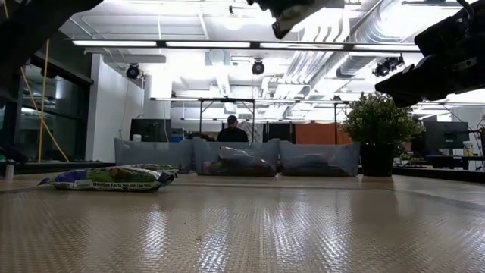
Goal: Pick and place Granola Bars by type
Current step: Put the right blue granola bar into the left black bin
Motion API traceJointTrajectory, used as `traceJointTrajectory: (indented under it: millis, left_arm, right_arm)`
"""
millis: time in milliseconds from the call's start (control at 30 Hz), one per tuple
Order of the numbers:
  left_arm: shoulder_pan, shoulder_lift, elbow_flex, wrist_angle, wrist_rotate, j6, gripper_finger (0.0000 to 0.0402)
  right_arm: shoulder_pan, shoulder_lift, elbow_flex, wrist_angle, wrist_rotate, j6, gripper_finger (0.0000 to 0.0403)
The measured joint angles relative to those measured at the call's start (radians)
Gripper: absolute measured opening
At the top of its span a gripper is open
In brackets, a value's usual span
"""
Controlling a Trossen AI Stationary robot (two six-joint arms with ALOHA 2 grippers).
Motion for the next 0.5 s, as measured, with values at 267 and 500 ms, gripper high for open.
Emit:
traceJointTrajectory:
  millis: [267, 500]
  left_arm:
    - [0.092, -0.118, 0.0, 0.036, 0.047, -0.023, 0.0064]
    - [0.159, -0.265, 0.0, 0.008, 0.045, 0.012, 0.0064]
  right_arm:
    - [0.0, 0.008, 0.0, -0.001, 0.0, 0.0, 0.0]
    - [0.0, 0.008, 0.0, -0.001, 0.0, 0.0, 0.0]
